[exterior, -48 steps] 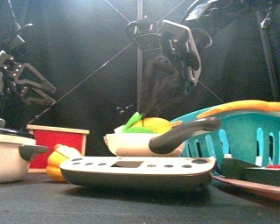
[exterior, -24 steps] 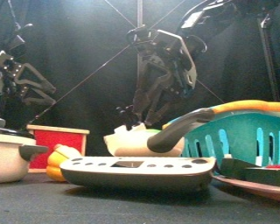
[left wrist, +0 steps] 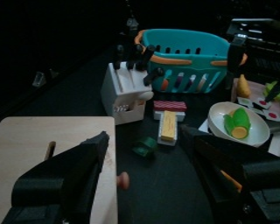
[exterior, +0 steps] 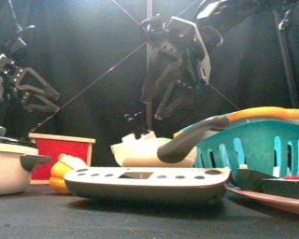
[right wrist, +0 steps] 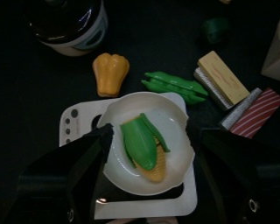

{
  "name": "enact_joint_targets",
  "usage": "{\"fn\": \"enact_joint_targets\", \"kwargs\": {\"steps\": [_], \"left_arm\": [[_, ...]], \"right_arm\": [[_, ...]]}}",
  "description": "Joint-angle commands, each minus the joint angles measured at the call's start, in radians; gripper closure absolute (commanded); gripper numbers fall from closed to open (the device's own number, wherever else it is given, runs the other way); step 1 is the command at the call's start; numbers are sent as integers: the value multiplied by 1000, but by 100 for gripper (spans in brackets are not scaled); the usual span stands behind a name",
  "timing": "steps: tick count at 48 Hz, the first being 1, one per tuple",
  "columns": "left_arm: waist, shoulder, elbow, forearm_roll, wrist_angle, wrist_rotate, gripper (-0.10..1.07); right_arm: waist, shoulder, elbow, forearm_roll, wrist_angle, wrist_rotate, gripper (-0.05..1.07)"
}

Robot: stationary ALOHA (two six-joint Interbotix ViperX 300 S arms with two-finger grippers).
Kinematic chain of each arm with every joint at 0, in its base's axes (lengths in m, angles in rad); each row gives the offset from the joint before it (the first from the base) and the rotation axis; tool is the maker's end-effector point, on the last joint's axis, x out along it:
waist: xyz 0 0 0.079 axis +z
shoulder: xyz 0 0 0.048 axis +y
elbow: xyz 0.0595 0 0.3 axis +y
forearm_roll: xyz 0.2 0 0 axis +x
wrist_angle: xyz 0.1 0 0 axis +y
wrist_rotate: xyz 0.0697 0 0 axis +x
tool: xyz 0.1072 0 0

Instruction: Place corn in pan

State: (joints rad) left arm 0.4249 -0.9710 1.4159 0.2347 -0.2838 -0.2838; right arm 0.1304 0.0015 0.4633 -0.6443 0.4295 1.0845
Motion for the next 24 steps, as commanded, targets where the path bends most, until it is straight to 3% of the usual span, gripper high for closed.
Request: {"fn": "enact_joint_targets", "kwargs": {"steps": [1, 24], "left_arm": [[-3, 2, -14, -2, -5, 2, -1], [-5, 3, -12, -2, -5, 2, -1]], "right_arm": [[2, -46, -3, -2, -5, 0, 4], [20, -48, -2, -12, -8, -3, 4]]}}
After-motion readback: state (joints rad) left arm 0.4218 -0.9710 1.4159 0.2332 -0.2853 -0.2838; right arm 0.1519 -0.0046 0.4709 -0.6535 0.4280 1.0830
